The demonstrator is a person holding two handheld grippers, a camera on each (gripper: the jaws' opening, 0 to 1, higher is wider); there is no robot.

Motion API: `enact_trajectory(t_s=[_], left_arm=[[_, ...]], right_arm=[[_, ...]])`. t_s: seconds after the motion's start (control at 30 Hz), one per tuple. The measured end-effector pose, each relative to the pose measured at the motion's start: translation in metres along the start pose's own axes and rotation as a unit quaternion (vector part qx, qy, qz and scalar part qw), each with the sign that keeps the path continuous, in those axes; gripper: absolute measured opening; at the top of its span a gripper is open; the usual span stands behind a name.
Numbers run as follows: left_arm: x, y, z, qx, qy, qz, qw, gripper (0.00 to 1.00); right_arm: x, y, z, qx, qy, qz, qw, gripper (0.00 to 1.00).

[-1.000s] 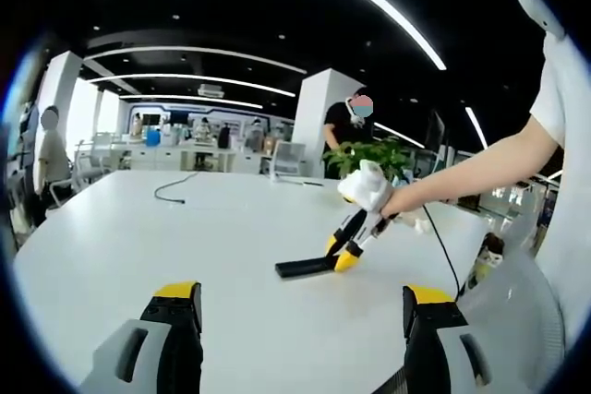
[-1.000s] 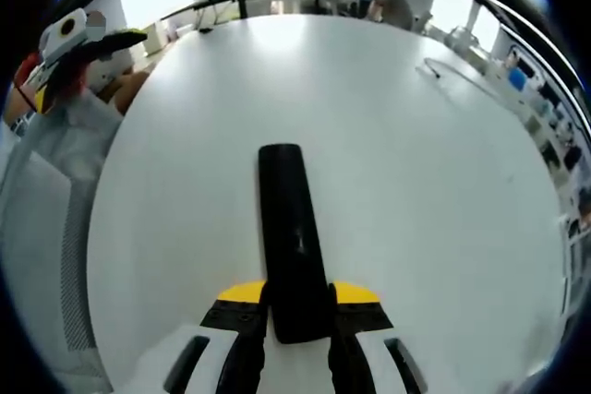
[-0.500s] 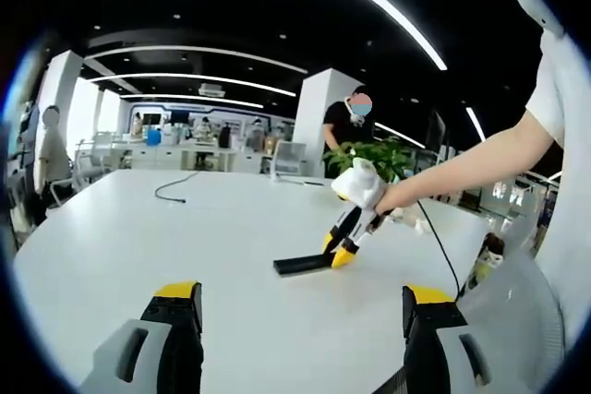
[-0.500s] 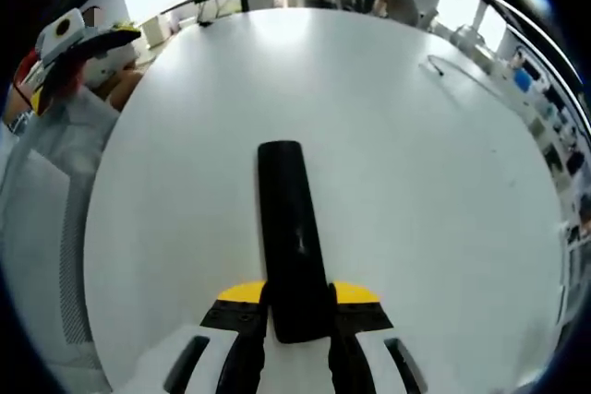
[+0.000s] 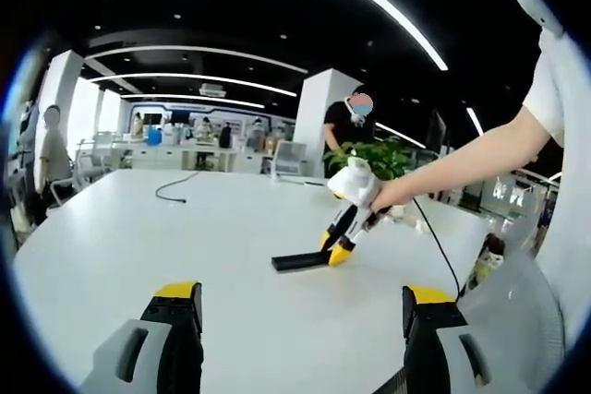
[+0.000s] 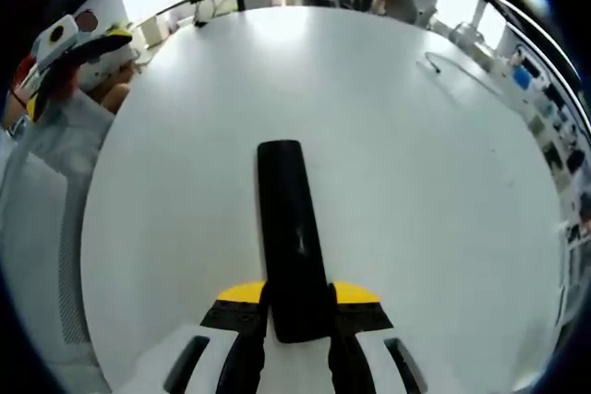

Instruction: Press the specified remote control buttons in sequence, fully releasing each button before pressing the next.

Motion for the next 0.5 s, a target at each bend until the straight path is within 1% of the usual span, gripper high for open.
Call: enact_trajectory(t_s=[0.5], left_arm=[[-0.0003, 0.0005, -0.0021, -0.005, 0.004, 0.002, 1.0, 0.93]], right_arm=[[0.0008, 0.001, 0.0059, 0.001, 0.002, -0.006, 1.0, 0.23]])
Point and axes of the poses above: the point that each gripper's makers call its tool centre point, and the gripper's own axes: x roughly forward along the fingers, z roughly to its right, y roughly out of its top, the point moved 1 cm from there along -x, roughly backward along the fingers, and after that the axes turned 15 degrees about z, right-handed, at the moved point
